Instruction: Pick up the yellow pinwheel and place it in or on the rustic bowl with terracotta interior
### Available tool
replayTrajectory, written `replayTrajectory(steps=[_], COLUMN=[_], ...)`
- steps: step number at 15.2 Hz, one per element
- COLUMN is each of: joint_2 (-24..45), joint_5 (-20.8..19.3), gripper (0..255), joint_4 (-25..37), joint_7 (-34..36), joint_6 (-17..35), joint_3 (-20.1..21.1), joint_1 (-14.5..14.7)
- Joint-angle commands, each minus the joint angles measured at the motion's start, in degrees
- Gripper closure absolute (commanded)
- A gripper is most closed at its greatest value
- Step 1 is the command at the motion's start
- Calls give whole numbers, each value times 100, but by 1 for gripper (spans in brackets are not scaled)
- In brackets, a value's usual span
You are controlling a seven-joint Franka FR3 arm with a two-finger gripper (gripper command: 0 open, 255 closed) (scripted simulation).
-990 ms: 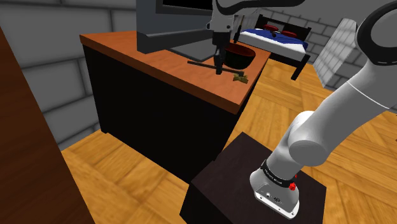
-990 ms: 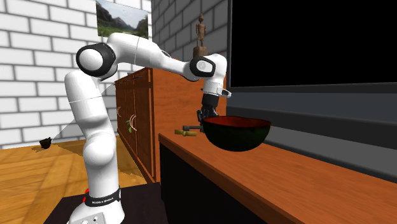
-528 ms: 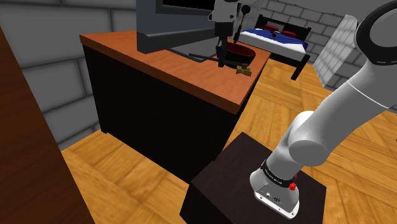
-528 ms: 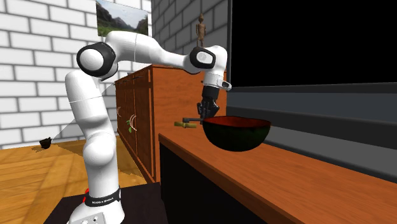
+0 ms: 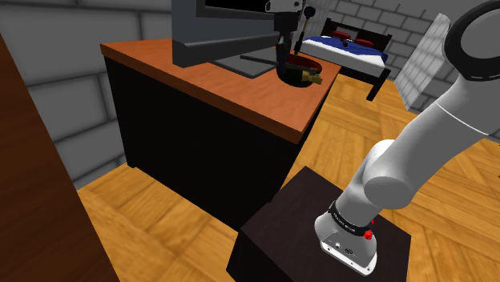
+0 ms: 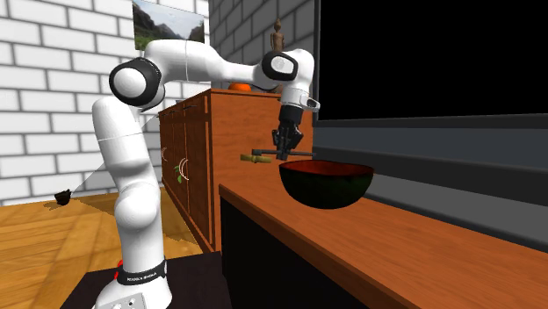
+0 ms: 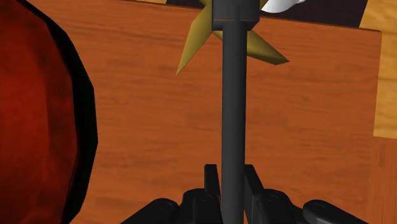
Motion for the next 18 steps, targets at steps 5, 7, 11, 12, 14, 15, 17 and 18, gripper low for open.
replayTrajectory(steps=[5, 7, 11, 12, 14, 15, 17, 18], joint_2=[140, 199, 339, 378, 447, 500, 627, 701], joint_5=[14, 18, 28, 31, 36, -1, -65, -92], gripper=[255, 255, 255, 255, 255, 255, 255, 255], joint_4=[634, 859, 1337, 1463, 1676, 1740, 1892, 1981], joint_7=[-34, -50, -85, -95, -112, -272, -593, -755], joint_6=[-497, -663, -1002, -1089, -1233, -1235, -1239, -1242], joint_3=[4, 3, -3, -5, -9, -92, -258, -339], joint_1=[5, 5, 4, 3, 1, -62, -193, -262])
